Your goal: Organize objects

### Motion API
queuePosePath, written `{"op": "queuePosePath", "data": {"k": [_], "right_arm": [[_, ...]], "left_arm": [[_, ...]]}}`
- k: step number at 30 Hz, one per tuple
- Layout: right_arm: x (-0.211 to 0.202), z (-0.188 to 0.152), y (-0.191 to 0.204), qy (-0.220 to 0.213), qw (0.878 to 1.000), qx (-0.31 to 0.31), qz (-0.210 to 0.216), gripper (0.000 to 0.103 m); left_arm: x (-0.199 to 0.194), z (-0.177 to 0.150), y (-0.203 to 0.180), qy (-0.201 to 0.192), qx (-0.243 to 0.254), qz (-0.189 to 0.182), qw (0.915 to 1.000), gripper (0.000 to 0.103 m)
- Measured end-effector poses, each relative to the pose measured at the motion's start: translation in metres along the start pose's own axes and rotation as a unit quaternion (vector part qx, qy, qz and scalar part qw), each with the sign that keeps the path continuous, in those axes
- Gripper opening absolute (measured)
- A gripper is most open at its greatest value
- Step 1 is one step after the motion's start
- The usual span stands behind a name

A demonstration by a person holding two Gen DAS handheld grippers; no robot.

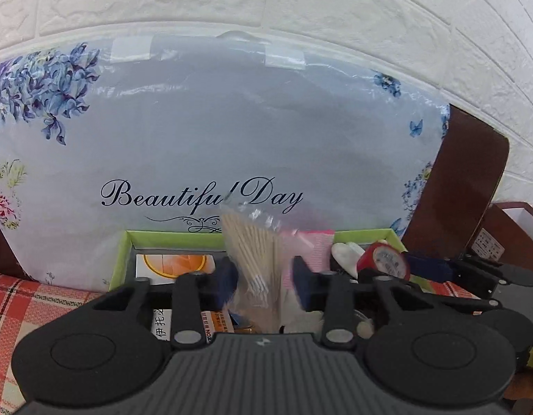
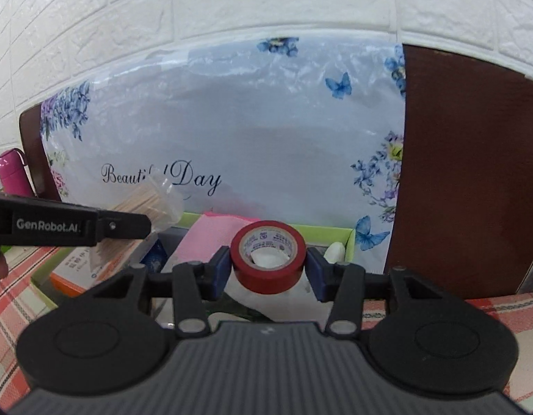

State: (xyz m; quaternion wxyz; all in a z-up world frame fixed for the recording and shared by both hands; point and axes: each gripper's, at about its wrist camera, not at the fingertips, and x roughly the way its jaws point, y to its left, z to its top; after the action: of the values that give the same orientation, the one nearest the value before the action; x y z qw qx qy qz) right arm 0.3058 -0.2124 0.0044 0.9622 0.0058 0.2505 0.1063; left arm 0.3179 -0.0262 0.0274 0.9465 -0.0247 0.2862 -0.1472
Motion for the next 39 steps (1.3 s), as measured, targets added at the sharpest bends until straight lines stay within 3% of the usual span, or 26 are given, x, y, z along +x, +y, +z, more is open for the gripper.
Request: {"op": "queuePosePath", "data": {"k": [1, 5, 9, 15, 25, 39], "right_arm": [[0.002, -0.003, -0.001, 0.001, 1.000, -0.001, -0.010, 0.064], [0.000, -0.011, -0.003, -0.012, 1.000, -0.003, 0.001, 0.075], [-0.012, -0.008, 0.004, -0.036, 0.999, -0.019, -0.014, 0.095], [-0.044, -0.001, 0.005, -0.052, 0.998, -0.019, -0.013, 0.103], [-0.118, -0.018, 0.018, -0.052, 0.998, -0.013, -0.020, 0.103], [-0.197, -0.078, 0.042, -0.027, 0.998, -0.009, -0.051, 0.103]], "left_arm": [[0.002, -0.002, 0.001, 0.000, -0.003, 0.009, 1.0000, 0.080], [0.003, -0.007, 0.005, -0.010, -0.009, 0.010, 0.9999, 0.081], [-0.003, -0.005, 0.002, -0.007, -0.010, 0.021, 0.9997, 0.081], [-0.039, -0.003, -0.010, -0.032, 0.005, 0.038, 0.9988, 0.081], [-0.112, -0.022, -0.039, -0.042, -0.006, 0.072, 0.9965, 0.089], [-0.175, -0.104, -0.061, -0.029, -0.009, 0.093, 0.9952, 0.093]]}}
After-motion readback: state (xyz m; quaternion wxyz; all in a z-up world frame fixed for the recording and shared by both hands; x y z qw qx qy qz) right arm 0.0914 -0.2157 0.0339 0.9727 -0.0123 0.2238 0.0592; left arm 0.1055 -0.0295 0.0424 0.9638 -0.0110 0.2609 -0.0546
